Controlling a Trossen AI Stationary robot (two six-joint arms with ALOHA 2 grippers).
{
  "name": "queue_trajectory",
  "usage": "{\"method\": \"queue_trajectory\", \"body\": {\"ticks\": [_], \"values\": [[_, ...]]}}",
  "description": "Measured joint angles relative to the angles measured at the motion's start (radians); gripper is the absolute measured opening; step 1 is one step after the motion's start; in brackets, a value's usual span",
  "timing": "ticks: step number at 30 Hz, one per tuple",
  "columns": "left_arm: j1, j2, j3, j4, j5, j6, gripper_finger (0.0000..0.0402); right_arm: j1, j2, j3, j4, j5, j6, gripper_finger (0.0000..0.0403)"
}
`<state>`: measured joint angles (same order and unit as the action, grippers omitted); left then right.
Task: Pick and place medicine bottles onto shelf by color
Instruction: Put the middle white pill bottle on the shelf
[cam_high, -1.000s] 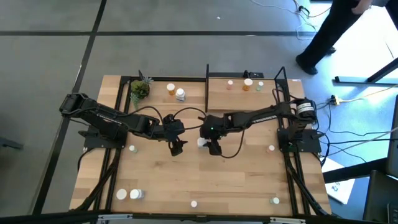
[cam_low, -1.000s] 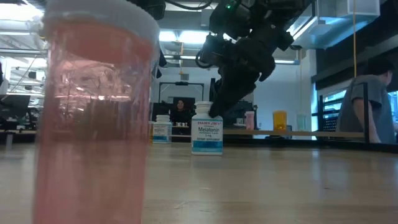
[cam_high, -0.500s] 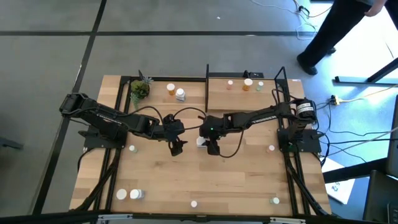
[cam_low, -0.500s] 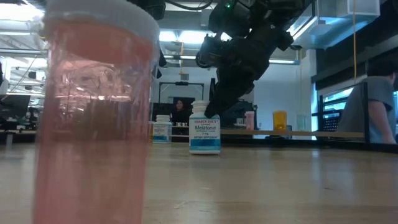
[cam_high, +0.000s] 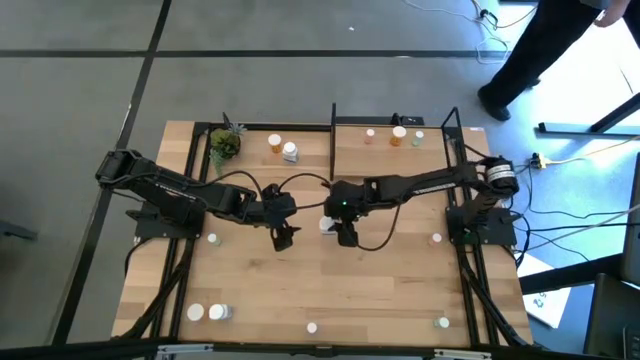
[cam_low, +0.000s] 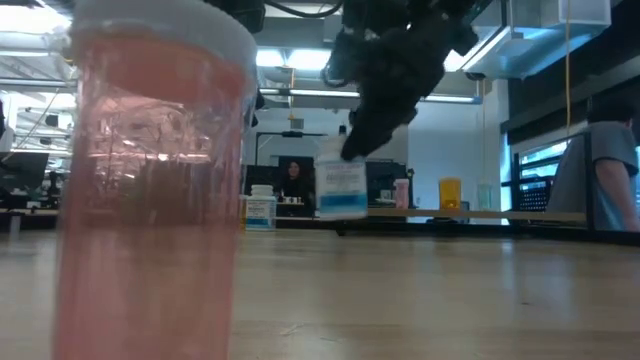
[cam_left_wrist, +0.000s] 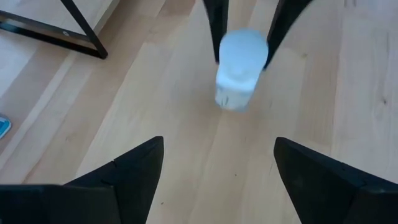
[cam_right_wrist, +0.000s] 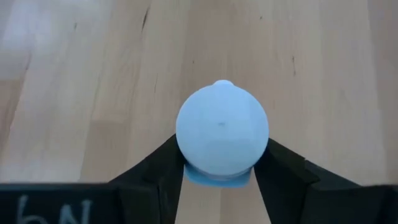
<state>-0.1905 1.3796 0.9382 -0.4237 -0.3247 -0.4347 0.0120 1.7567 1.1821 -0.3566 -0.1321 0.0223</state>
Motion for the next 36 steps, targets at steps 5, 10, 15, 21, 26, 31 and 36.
{"method": "queue_trajectory", "body": {"ticks": [5,10,15,21,26,31,36], "values": [[0.000,0.000,0.000,-0.013,0.001,0.000,0.0299,0.000,-0.095,0.012,-0.086,0.003,0.027,0.0173],[0.000,0.000,0.000,-0.012,0.001,0.000,0.0299,0.000,-0.208,0.013,-0.173,0.077,0.025,0.0173],[0.000,0.000,0.000,-0.010,0.000,0.000,0.0299,-0.029,-0.304,0.013,-0.243,0.158,0.019,0.0173],[0.000,0.000,0.000,-0.008,-0.003,0.020,0.0298,-0.101,-0.355,0.014,-0.258,0.190,-0.040,0.0173],[0.003,0.000,0.000,0.007,-0.004,0.052,0.0298,-0.223,-0.357,0.014,-0.241,0.163,-0.104,0.0173],[0.031,0.000,0.000,0.036,-0.006,0.052,0.0298,-0.364,-0.345,0.012,-0.229,0.062,-0.215,0.0174],[0.080,0.000,0.000,0.122,-0.007,0.038,0.0298,-0.491,-0.308,0.012,-0.166,-0.060,-0.317,0.0174]]}}
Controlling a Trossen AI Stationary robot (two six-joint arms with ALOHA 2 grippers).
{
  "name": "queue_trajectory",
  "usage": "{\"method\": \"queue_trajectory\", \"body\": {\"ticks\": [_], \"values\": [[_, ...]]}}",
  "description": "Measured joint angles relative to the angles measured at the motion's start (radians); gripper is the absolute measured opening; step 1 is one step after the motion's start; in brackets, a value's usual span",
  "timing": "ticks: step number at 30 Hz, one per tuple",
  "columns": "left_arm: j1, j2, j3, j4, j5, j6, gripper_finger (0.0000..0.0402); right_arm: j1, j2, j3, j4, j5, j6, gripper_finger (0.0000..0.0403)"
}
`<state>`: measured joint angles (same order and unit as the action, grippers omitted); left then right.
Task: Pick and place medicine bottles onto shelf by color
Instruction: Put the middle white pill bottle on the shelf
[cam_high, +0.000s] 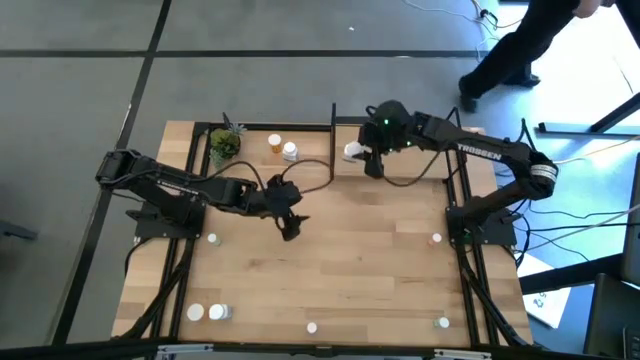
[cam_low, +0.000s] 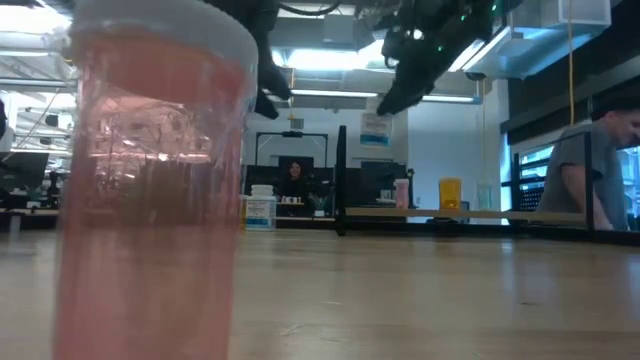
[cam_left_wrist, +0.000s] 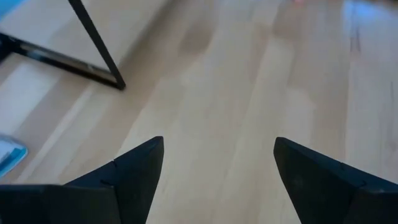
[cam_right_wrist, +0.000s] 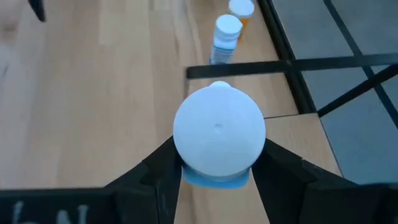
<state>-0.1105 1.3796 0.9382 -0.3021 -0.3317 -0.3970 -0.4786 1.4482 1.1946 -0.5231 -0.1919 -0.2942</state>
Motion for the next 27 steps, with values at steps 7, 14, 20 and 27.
{"method": "queue_trajectory", "body": {"ticks": [7,14,20,27], "values": [[0.080,0.000,0.000,0.112,-0.001,-0.013,0.0298,-0.132,0.088,0.000,0.021,-0.080,-0.128,0.0174],[0.128,0.000,0.000,0.171,0.000,-0.015,0.0298,-0.217,0.179,0.000,0.074,-0.136,-0.214,0.0174],[0.158,-0.001,0.000,0.192,0.001,-0.016,0.0298,-0.246,0.246,0.000,0.138,-0.151,-0.269,0.0174],[0.165,-0.001,0.000,0.192,0.011,-0.019,0.0298,-0.252,0.300,0.000,0.218,-0.134,-0.275,0.0174]]}}
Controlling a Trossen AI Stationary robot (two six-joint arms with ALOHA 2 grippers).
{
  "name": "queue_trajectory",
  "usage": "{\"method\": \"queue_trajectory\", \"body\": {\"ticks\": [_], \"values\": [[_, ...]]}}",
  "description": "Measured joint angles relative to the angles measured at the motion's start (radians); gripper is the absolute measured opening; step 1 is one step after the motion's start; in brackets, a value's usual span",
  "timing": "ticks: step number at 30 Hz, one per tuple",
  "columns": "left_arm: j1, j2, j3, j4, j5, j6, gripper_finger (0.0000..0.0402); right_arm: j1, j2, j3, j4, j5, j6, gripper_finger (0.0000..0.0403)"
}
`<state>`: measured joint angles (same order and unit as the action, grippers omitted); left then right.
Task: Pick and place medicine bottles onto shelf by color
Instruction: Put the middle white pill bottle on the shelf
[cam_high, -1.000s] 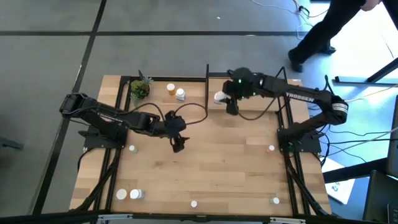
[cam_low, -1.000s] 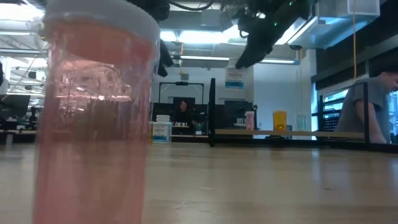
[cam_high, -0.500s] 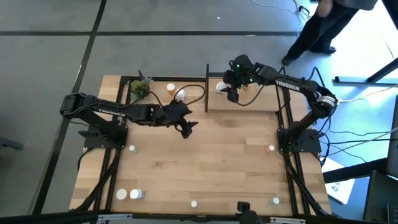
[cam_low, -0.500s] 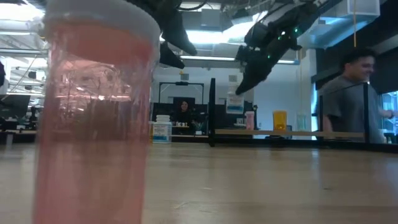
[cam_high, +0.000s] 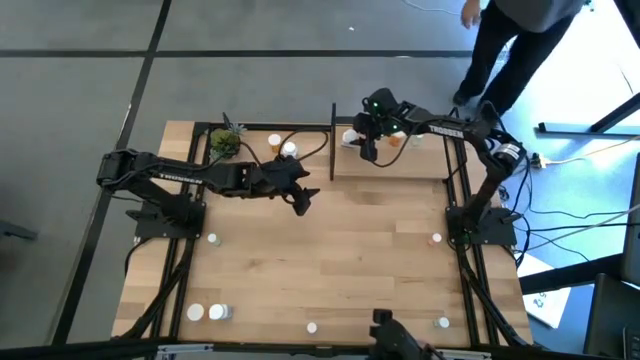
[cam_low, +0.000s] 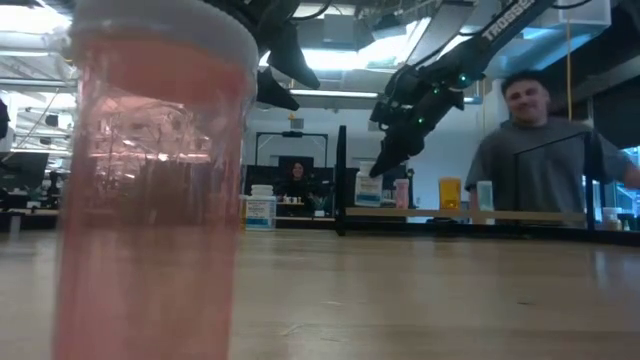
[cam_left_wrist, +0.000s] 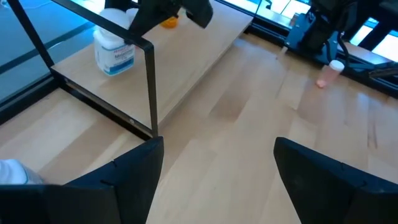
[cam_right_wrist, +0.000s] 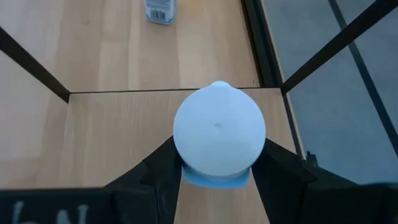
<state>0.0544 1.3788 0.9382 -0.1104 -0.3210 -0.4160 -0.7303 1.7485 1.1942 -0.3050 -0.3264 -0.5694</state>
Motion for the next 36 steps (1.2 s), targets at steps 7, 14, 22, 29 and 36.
{"method": "queue_trajectory", "body": {"ticks": [7,14,22,29,36], "values": [[0.000,0.000,0.000,0.000,0.000,-0.002,0.0299,-0.010,0.024,0.000,0.030,0.023,-0.018,0.0174],[0.000,0.000,0.000,0.000,0.000,-0.003,0.0299,-0.019,0.029,0.001,0.039,0.011,-0.017,0.0174],[0.000,0.000,0.000,0.000,0.000,-0.002,0.0299,-0.014,0.029,0.001,0.039,0.033,-0.015,0.0186],[0.000,0.000,0.000,0.000,0.000,-0.002,0.0299,0.003,0.029,0.001,0.048,0.072,-0.017,0.0196],[0.000,0.000,0.000,0.000,0.000,-0.003,0.0299,0.009,0.023,0.000,0.046,0.075,-0.003,0.0197]]}}
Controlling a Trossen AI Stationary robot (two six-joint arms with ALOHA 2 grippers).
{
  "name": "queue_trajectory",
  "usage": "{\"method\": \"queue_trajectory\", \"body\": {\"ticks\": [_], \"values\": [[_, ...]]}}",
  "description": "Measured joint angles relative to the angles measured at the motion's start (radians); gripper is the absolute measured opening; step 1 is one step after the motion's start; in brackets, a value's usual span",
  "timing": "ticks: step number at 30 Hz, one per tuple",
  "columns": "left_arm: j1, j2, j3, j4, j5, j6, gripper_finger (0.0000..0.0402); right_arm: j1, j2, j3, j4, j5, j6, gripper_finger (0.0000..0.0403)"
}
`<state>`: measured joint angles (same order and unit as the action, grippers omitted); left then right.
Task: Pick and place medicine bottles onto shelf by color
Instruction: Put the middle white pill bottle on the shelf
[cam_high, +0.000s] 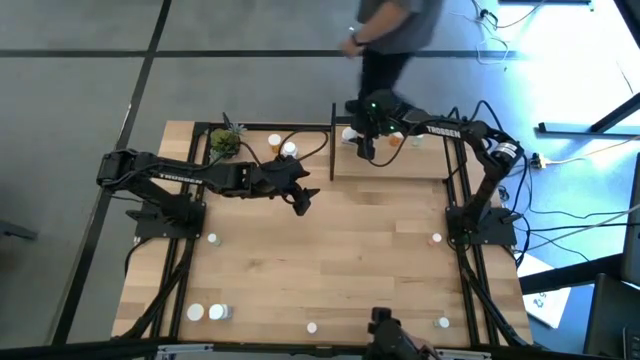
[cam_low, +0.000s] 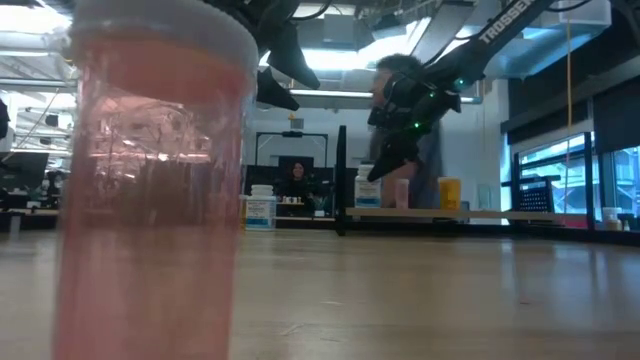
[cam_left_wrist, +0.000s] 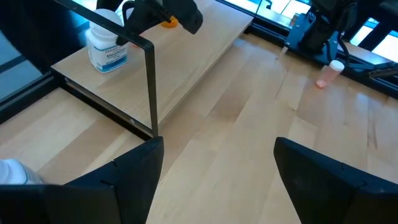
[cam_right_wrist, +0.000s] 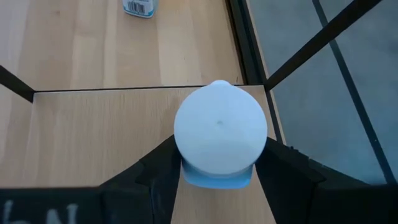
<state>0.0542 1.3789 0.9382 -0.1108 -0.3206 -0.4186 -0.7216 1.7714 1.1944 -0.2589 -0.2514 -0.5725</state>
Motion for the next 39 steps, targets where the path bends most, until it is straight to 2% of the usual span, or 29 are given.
{"method": "queue_trajectory", "body": {"ticks": [8,16,39], "values": [[0.000,0.000,0.000,0.000,-0.003,0.001,0.0299,0.000,-0.013,-0.001,-0.009,-0.032,0.018,0.0198],[0.000,0.000,0.000,0.000,-0.105,0.002,0.0299,0.000,-0.013,-0.001,-0.017,-0.035,0.018,0.0198],[-0.001,0.000,0.000,-0.008,-0.105,0.010,0.0299,0.000,-0.014,-0.001,-0.016,-0.037,0.018,0.0198]]}}
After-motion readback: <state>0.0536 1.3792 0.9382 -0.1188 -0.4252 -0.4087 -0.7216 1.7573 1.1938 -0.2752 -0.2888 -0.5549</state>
